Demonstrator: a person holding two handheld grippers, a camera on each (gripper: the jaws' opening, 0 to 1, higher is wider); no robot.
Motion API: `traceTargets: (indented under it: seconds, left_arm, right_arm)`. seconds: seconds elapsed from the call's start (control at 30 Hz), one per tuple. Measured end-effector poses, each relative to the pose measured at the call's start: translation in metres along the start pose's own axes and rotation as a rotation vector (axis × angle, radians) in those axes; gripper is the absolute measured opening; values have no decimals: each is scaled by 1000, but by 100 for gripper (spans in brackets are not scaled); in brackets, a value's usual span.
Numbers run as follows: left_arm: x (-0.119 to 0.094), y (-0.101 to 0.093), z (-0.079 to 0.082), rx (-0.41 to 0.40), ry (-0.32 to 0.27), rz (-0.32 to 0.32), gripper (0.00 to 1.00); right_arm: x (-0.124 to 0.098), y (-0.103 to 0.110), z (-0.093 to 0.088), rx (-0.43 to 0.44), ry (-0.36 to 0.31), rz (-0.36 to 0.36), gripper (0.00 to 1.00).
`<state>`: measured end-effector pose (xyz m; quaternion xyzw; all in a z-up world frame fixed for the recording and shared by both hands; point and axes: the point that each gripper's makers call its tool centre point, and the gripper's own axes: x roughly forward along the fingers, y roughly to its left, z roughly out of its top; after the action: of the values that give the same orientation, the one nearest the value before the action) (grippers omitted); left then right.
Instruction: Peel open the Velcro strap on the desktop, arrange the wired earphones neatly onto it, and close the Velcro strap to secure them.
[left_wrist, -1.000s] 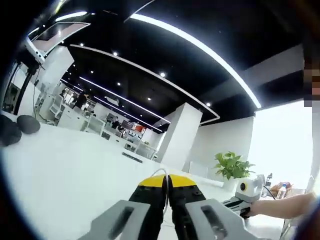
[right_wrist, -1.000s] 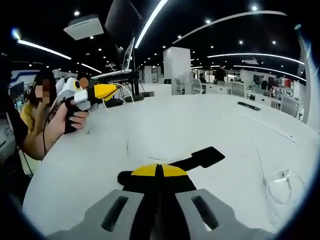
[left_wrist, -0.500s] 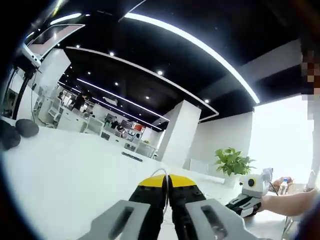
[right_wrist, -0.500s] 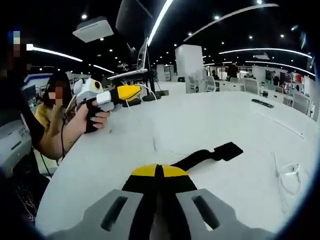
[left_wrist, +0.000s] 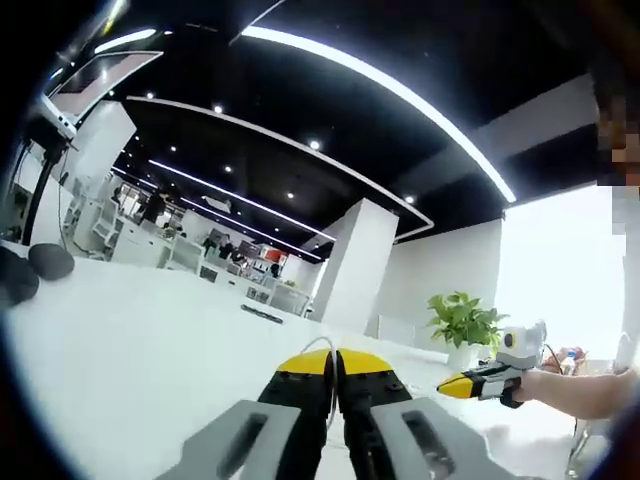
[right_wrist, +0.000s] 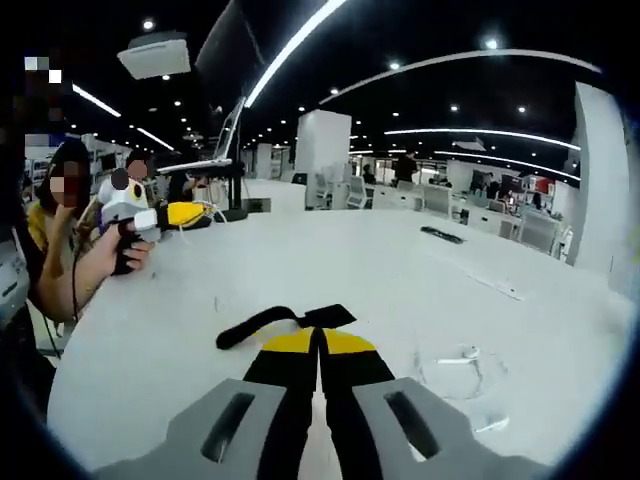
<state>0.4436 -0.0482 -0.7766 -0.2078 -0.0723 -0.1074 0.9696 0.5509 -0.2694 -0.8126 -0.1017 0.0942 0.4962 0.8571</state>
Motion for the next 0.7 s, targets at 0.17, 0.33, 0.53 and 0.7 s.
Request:
traceTargets:
  seconds: [0.17,0.33,0.53,0.7]
  left_arm:
    - [0,-3,-4,13,17,-10,5]
    - [1,-5,-8,26,35,-19,5]
    - [1,-8,-9,36,42,-30,5]
    - [2,-10,-12,40,54,-38,5]
  right_arm:
    - [19,-42,-13,71,41,-152,3]
    - [37,-58,-17,116,54,-235,3]
    - [50,-67,-23,22,120,-288,3]
    - [53,-73,-18,42,97,-303,4]
